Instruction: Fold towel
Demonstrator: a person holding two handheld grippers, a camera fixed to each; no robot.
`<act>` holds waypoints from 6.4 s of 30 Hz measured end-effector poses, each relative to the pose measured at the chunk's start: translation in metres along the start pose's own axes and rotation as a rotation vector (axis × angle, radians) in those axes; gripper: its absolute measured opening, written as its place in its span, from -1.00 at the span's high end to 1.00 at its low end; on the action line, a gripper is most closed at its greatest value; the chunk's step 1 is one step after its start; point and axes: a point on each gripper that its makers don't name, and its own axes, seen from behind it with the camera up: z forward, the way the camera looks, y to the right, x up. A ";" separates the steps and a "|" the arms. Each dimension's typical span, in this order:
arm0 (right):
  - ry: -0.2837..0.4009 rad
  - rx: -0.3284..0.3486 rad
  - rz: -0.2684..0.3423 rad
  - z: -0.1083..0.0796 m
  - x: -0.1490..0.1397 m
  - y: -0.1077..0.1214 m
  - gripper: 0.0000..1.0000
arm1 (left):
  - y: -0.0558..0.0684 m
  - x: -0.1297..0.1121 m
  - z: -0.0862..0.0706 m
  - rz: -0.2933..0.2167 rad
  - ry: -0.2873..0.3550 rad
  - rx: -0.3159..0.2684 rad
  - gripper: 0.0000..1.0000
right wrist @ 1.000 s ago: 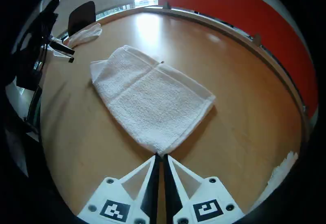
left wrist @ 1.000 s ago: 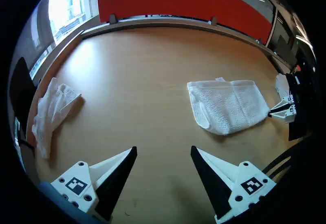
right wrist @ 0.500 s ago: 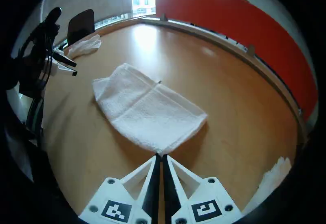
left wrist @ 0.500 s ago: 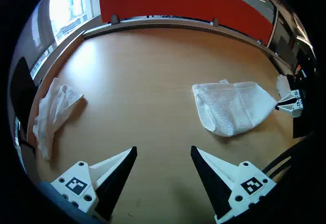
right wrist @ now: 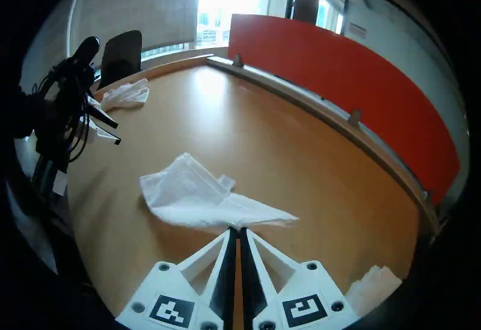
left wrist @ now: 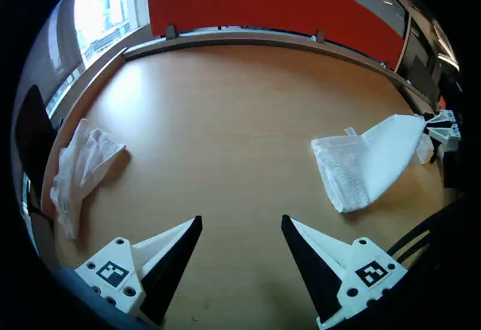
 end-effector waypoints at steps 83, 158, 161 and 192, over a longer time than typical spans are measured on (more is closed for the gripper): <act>-0.102 0.208 -0.027 0.046 -0.025 -0.098 -0.70 | -0.015 0.007 -0.003 -0.014 0.017 0.015 -0.96; -0.190 0.139 0.064 0.056 -0.094 -0.090 0.90 | -0.010 0.008 -0.002 -0.004 0.014 0.009 -0.96; -0.168 0.135 0.065 0.055 -0.082 -0.088 0.90 | -0.011 0.008 -0.002 -0.003 0.014 0.009 -0.97; 0.095 0.079 -0.008 0.006 0.084 -0.054 0.90 | -0.006 0.020 -0.013 0.001 0.051 -0.001 -0.97</act>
